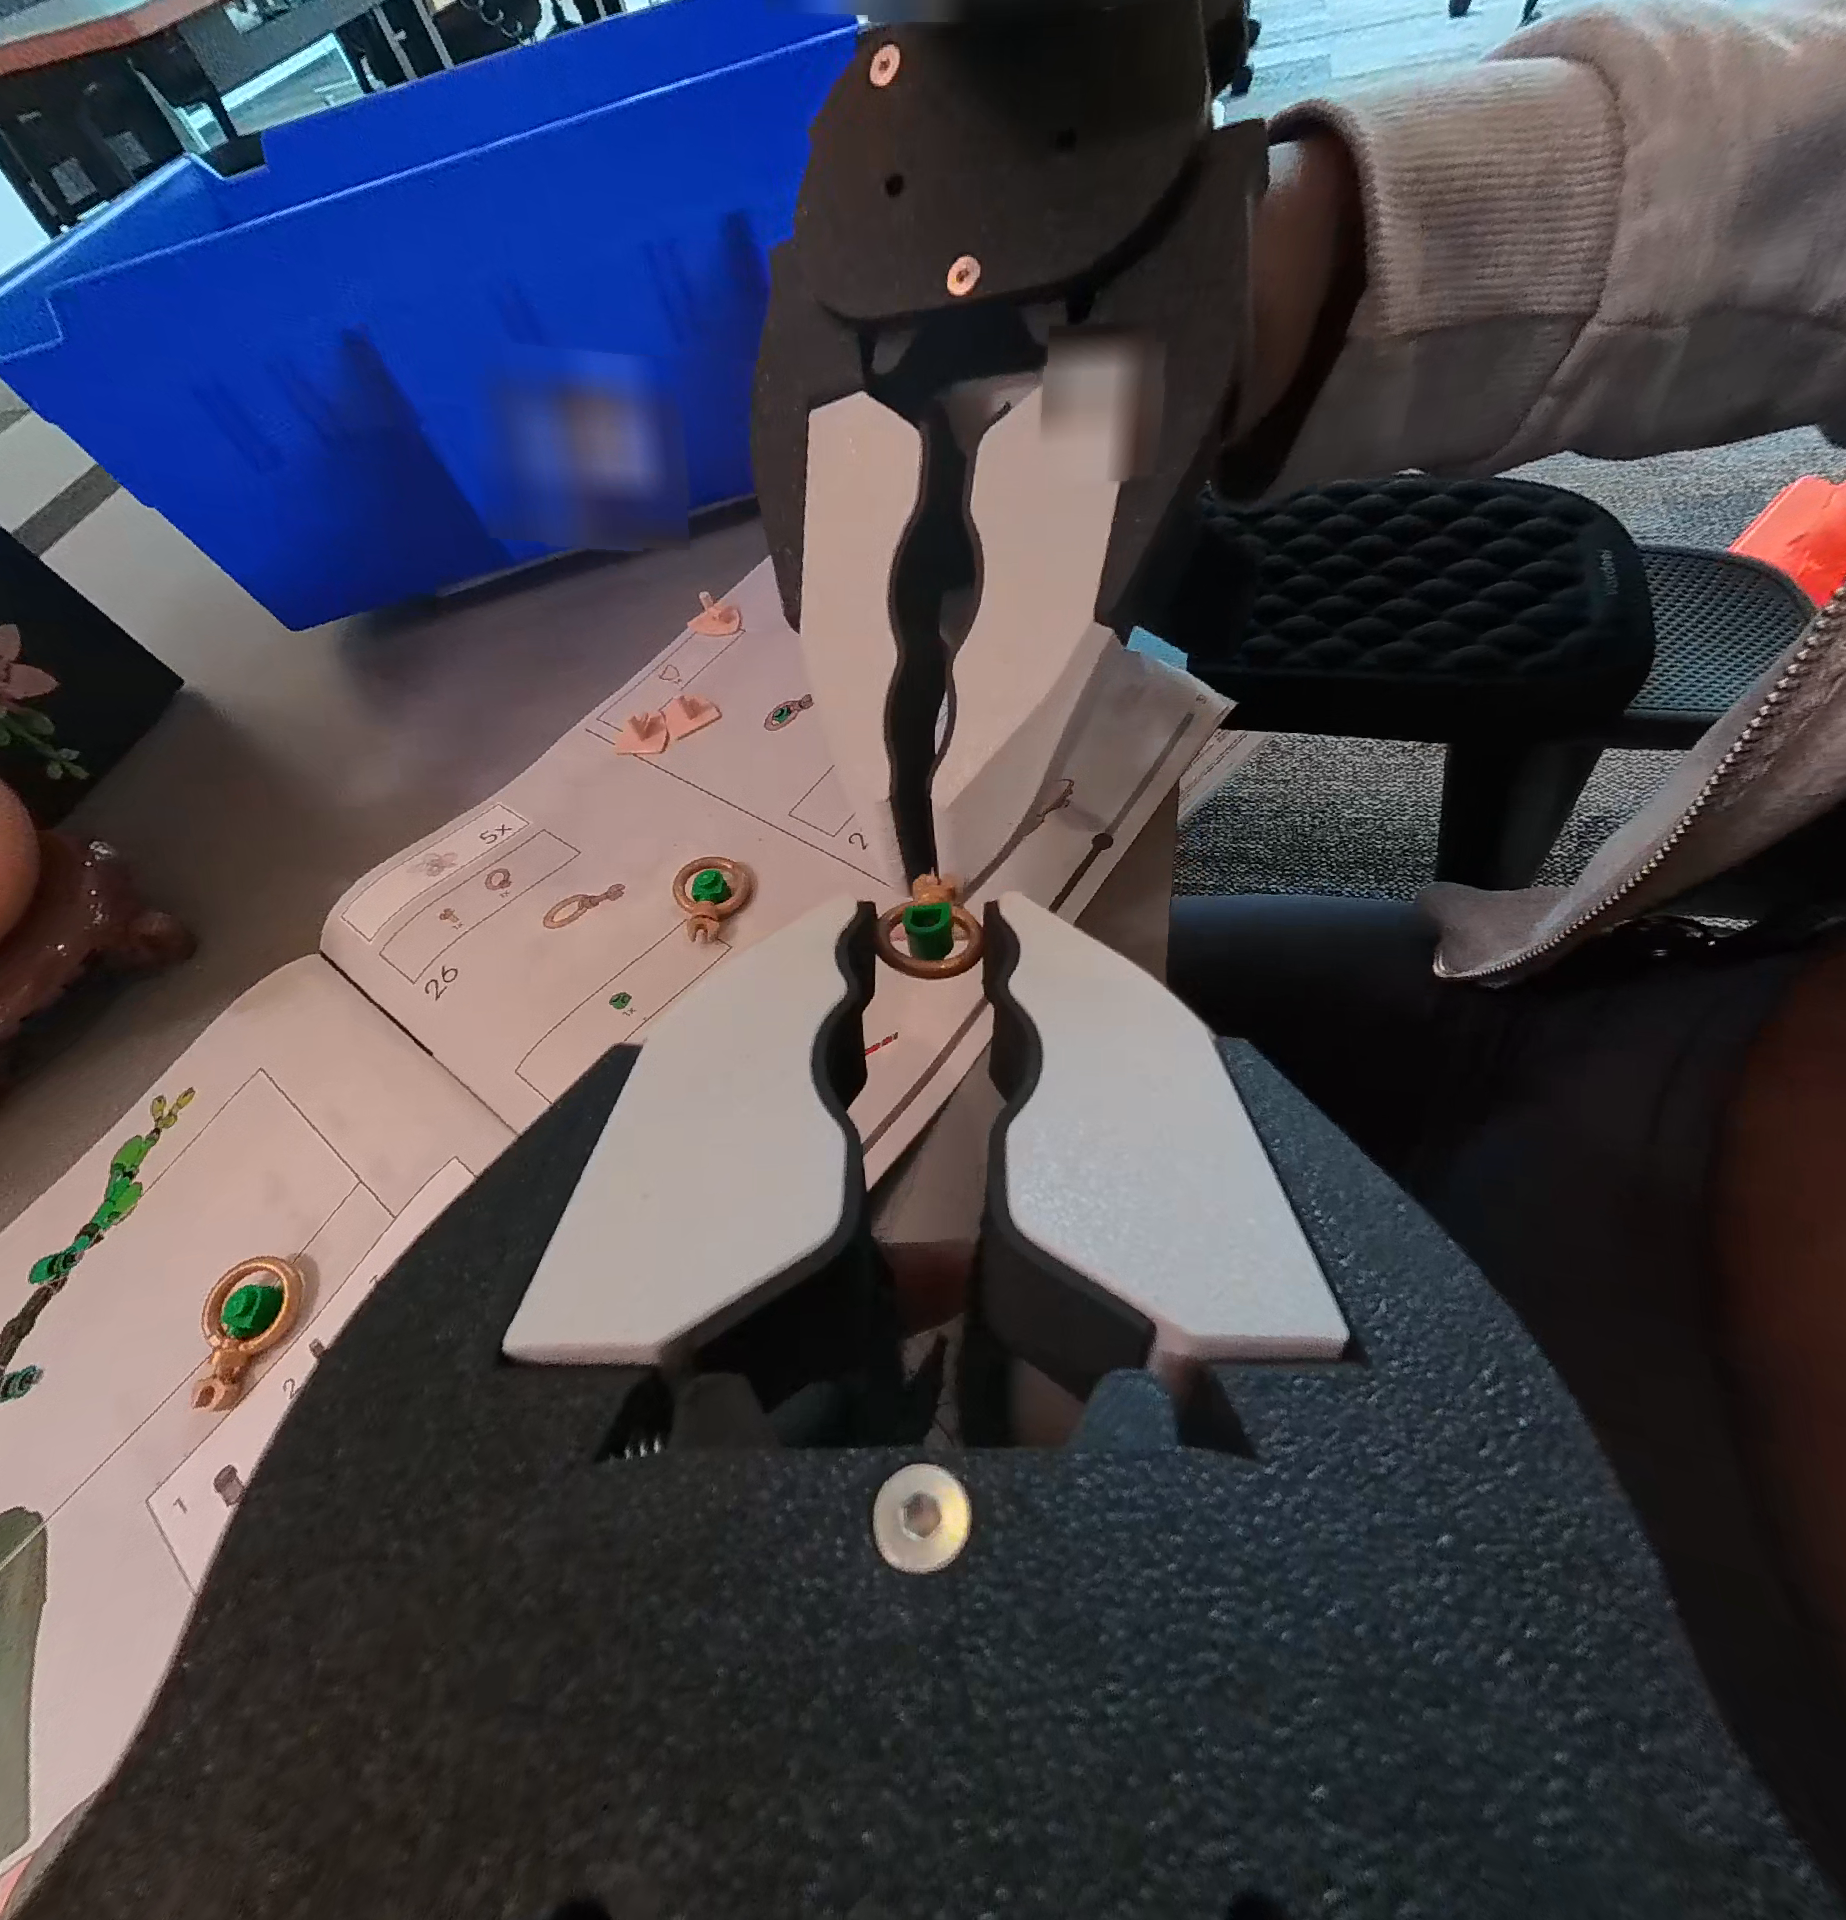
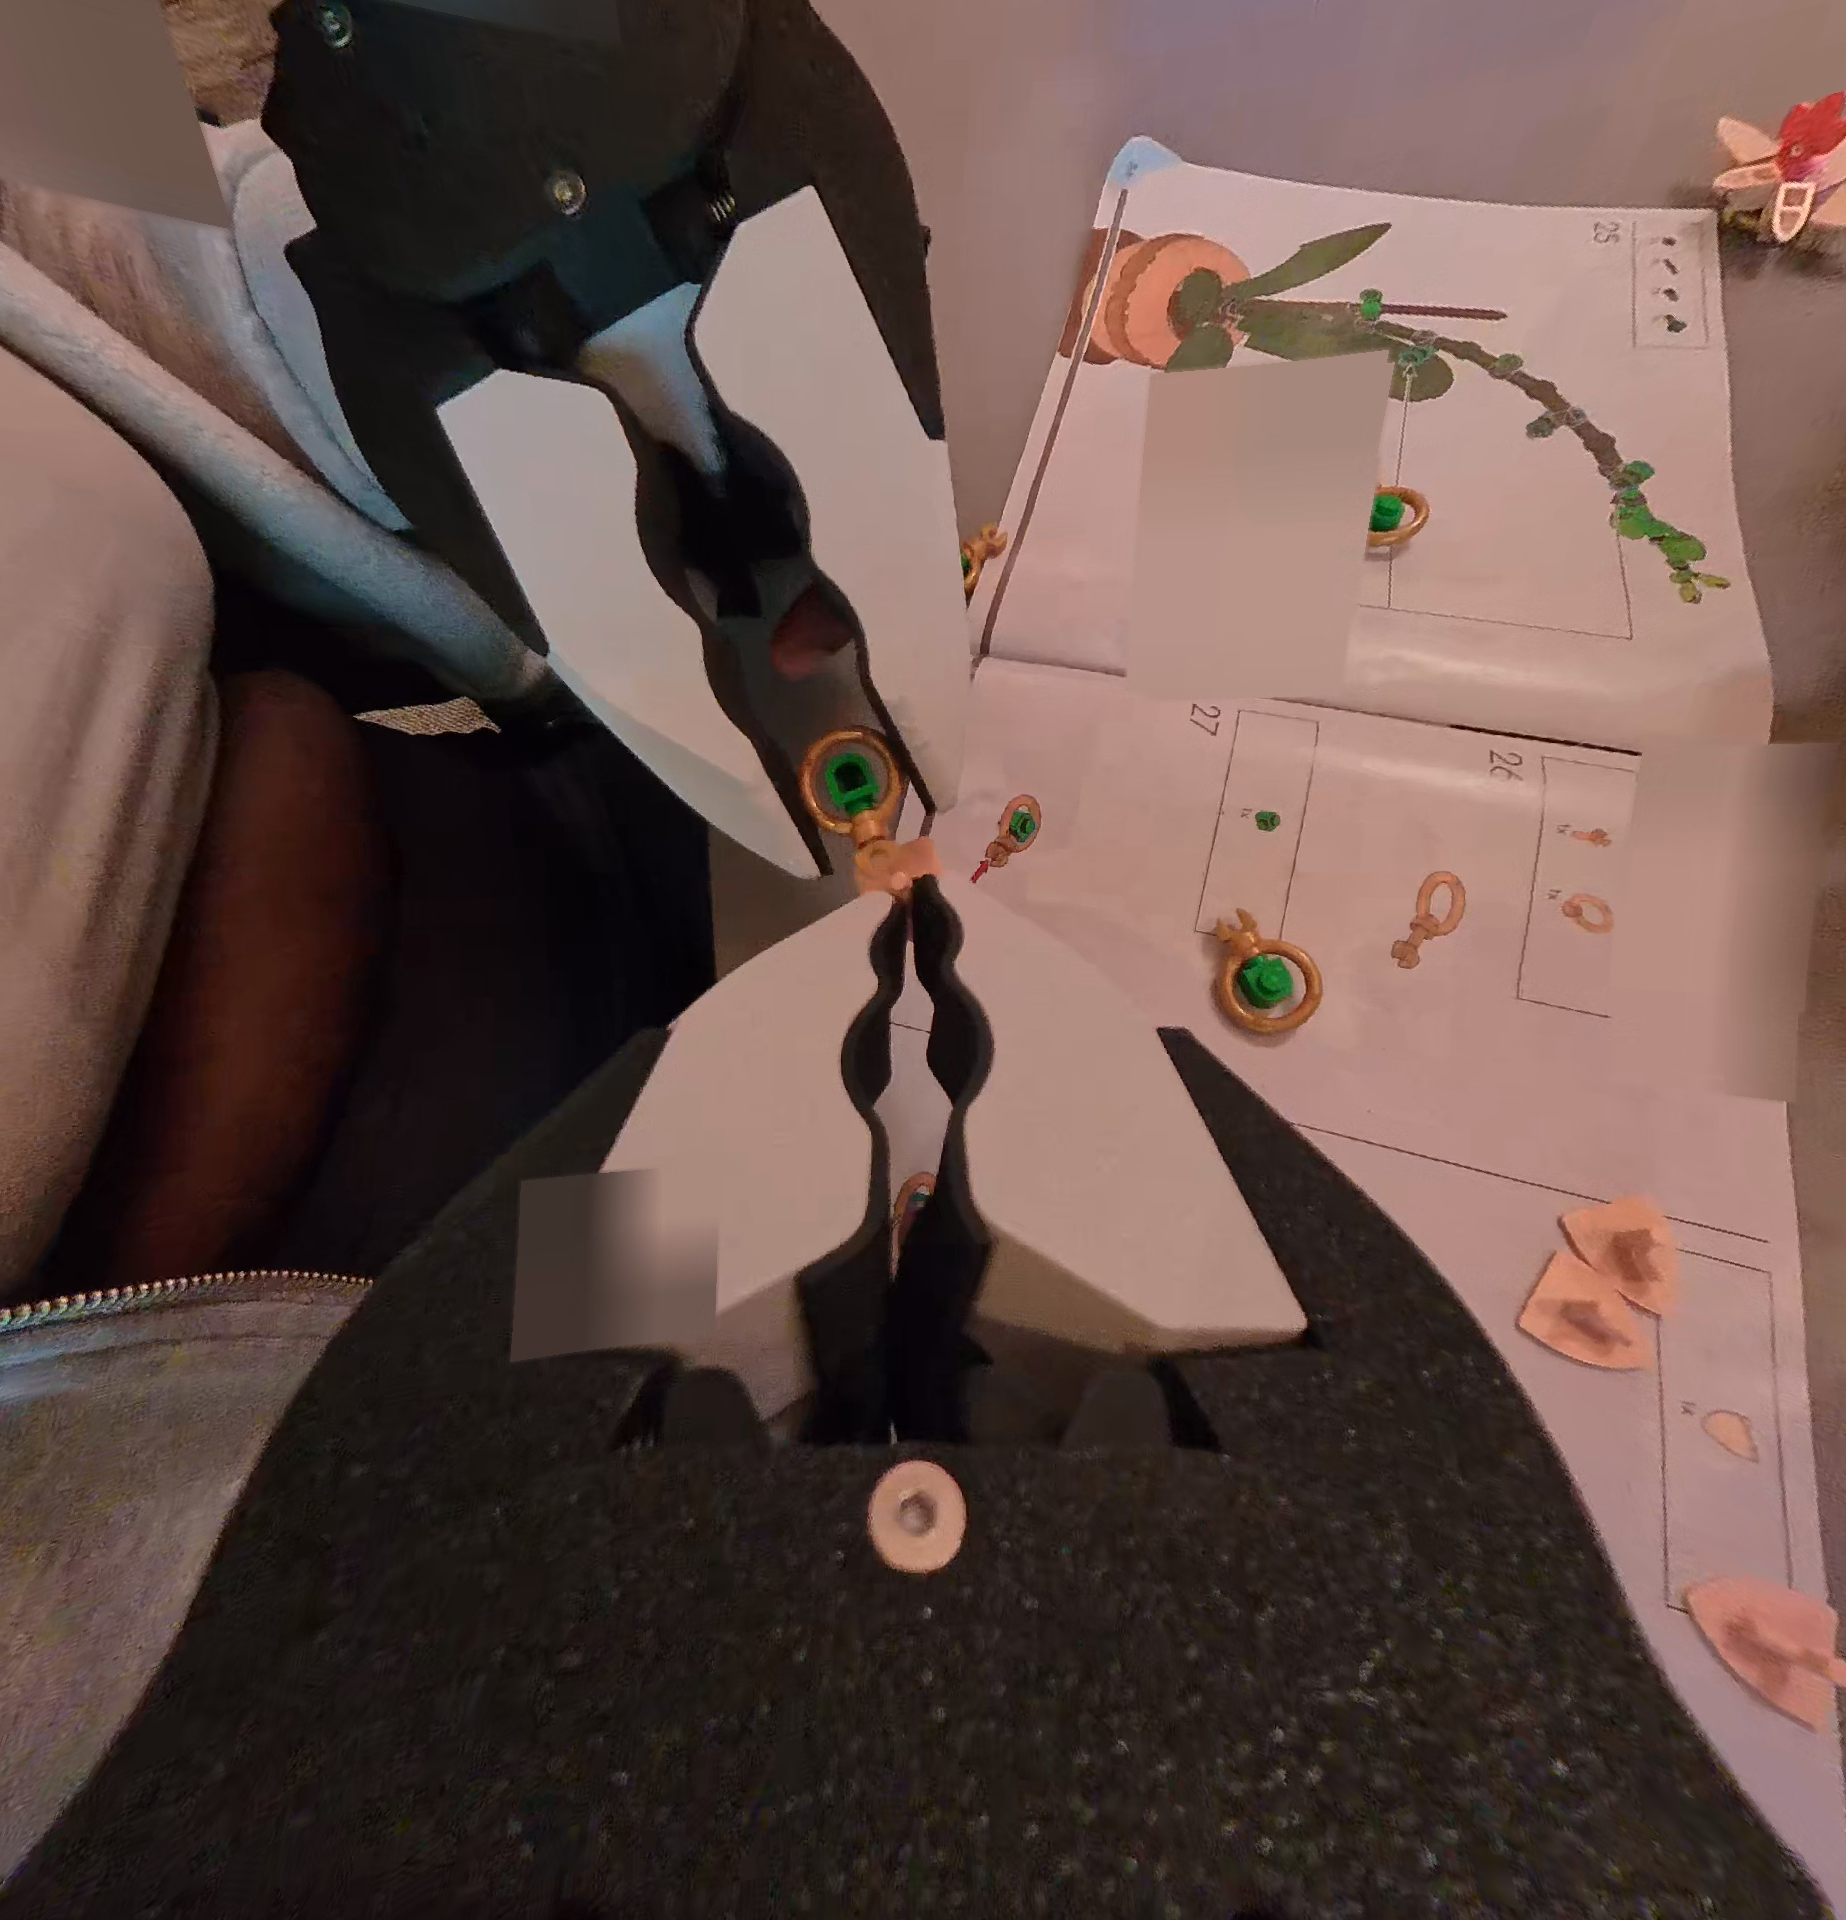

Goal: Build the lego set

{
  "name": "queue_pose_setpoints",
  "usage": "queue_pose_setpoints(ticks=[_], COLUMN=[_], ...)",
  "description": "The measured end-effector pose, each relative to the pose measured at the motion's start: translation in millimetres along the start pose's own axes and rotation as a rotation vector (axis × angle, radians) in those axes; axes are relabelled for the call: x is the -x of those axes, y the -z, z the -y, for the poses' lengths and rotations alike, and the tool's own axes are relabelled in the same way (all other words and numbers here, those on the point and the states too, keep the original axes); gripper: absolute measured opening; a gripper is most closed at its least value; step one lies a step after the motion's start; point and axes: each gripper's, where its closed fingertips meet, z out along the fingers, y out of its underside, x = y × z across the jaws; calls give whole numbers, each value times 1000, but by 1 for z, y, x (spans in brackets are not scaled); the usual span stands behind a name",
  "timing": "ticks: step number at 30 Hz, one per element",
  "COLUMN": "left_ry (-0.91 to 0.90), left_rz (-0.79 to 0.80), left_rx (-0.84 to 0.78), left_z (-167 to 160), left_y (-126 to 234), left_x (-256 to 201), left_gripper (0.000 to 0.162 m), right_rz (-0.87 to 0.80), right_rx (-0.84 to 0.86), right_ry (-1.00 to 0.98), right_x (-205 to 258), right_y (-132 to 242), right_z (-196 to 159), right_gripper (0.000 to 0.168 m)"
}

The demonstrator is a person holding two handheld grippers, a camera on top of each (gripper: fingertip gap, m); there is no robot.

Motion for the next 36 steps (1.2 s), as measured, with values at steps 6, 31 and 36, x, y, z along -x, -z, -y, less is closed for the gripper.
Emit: queue_pose_setpoints(ticks=[6, 31, 36], left_ry=[-14, -96, -34], left_rz=[9, -93, -136], left_rx=[14, 237, 250], left_z=[-2, -27, -25], left_y=[-2, -22, -26], left_x=[1, -12, -13], left_gripper=[19, 19, 19], right_rz=[5, 47, -6], right_rx=[-9, 7, 88], right_ry=[-2, -37, -4], right_x=[1, 9, 1], right_y=[-1, -6, 3], right_z=[0, -15, -21], right_gripper=[1, 0, 0])
